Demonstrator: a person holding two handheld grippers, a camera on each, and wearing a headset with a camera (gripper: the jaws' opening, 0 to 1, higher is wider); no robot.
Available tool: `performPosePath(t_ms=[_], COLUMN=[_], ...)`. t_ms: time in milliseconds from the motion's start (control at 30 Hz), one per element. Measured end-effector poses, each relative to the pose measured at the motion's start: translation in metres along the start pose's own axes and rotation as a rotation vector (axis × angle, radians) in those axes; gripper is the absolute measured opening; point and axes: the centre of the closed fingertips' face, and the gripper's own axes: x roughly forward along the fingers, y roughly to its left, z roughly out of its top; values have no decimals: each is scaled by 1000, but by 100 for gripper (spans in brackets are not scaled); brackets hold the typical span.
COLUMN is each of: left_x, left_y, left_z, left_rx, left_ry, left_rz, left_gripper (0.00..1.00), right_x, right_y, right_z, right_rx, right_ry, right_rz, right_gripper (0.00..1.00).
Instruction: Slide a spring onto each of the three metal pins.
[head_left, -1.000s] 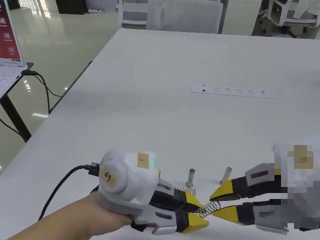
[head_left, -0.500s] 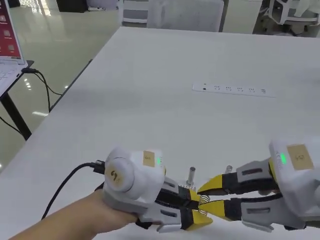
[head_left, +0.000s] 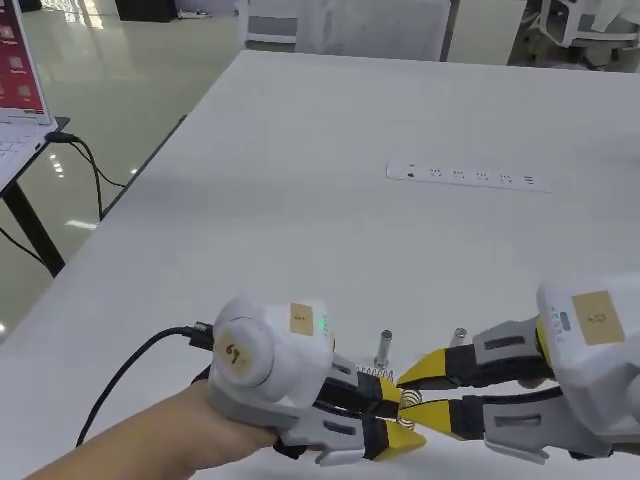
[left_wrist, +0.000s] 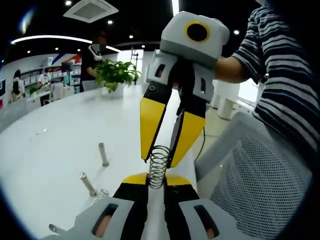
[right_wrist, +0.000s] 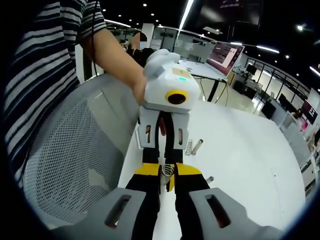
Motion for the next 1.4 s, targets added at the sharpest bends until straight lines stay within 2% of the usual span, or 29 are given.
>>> performPosePath(t_ms=[167,467,633,767,867,1167,1400], left_x=[-2,-8,-17,-25,-31,-42,-55], left_y=[2,6,10,15,19,22,24], left_z=[-2,-3,-7,-12,-14,-21,-27], left_rx=[-25,-76,-99,-116,-130,-161,-197], left_ry=[0,-20,-23,-12,-16,-13,-14], left_rz=[15,57,83,114,135,164,188], left_gripper=[4,15,18,26,26,31,40], right_x=[1,4,4,3,3,2,-1], right_y=[-1,-2,-7,-11,-13,-18,-24], right_z=[1,2,2,0,-2,-7,-14], right_rx=[0,-7,-10,-11,-14,-17,-24], right_ry=[-1,1,2,8,12,26,47], right_rz=[-3,-10,-25,-36,-44,-63,-88], right_gripper=[7,7,7,7,7,7,7])
